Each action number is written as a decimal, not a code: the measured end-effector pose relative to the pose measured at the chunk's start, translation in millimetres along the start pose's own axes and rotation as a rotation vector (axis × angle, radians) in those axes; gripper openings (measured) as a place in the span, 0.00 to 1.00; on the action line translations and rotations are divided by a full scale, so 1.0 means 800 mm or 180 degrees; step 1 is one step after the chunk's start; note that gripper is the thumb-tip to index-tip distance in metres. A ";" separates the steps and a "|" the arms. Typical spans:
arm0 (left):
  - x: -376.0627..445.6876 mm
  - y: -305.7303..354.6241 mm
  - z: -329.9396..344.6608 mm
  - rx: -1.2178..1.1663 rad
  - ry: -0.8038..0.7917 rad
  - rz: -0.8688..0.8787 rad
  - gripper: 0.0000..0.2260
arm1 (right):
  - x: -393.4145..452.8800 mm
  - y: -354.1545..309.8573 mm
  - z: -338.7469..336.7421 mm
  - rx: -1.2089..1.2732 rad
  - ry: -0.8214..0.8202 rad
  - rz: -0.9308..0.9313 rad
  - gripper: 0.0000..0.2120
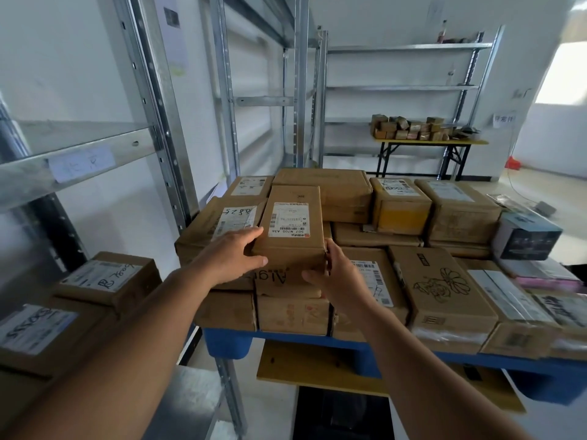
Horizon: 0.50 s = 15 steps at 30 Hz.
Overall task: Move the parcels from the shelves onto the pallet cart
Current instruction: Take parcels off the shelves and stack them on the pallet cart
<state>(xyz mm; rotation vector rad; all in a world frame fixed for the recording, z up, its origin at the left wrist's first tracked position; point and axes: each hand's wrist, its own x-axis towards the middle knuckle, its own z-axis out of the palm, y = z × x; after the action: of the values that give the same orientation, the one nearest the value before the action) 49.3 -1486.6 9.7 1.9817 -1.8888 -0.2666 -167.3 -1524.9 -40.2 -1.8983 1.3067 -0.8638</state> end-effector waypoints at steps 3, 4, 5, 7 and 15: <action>-0.017 0.009 0.006 0.0068 0.0268 0.0023 0.32 | -0.011 -0.003 -0.009 -0.0276 0.0197 -0.0045 0.34; -0.025 0.014 0.007 0.0053 0.0399 0.0036 0.31 | -0.016 -0.004 -0.012 -0.0424 0.0264 -0.0096 0.32; -0.034 0.019 0.009 0.0036 0.0546 0.0050 0.30 | -0.022 -0.005 -0.015 -0.0601 0.0313 -0.0148 0.31; -0.057 0.030 0.014 0.0016 0.0840 0.0050 0.28 | -0.037 -0.007 -0.020 -0.0871 0.0405 -0.0248 0.27; -0.178 0.069 0.072 -0.0298 0.1322 -0.0487 0.23 | -0.121 0.005 -0.007 -0.1072 0.0598 -0.1180 0.13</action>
<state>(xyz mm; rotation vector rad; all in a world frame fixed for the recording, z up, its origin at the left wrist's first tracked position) -34.5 -1355.1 -38.2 1.9403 -1.4441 0.0176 -200.6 -1434.9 -54.7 -2.4260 1.2923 -1.0812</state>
